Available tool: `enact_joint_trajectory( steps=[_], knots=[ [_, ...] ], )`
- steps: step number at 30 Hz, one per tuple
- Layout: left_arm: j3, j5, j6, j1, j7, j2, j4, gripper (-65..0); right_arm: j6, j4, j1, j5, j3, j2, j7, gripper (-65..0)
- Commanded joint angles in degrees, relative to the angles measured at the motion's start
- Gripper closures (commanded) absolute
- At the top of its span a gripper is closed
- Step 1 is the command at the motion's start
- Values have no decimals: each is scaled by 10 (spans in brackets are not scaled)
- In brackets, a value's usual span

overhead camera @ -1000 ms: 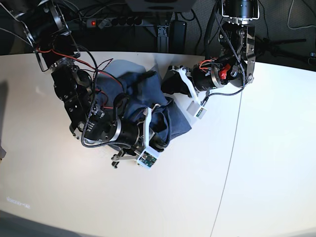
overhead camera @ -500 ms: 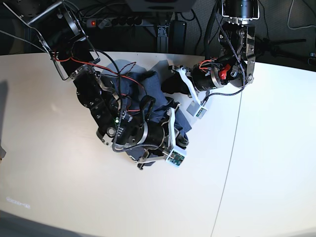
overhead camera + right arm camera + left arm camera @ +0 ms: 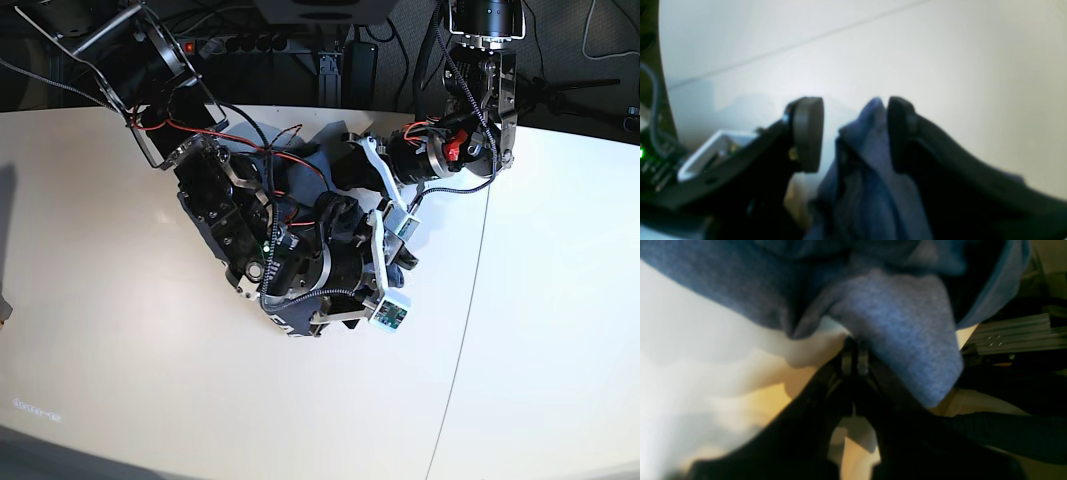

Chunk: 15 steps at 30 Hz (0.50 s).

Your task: Fold the T-shirt properly

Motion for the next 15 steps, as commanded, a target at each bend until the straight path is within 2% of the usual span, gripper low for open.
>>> enact_joint_trajectory(
  steps=[1,3,4,8,11,15],
  knots=[
    [0,-8,-15,-2,1,0,8,0,34,27,15,33,3,-5,-9,-314],
    [0,-7,-15,-2,1,0,8,0,34,57,14,60,7,-3,-63,-314],
    [0,-8,-15,-2,1,0,8,0,34,73,12,67,9,2,-72,-314],
    [0,-7,-15,-2,14,-1,8,0,34,110,-9,72,16,50,-75,-314],
    [0,-8,-15,-2,17,-15,8,0,35,138,-35,70,16,92,-87,-314],
    [0,-21,-15,-2,13,-43,8,0,34,176,-73,21,16,153,-80,-314]
  ],
)
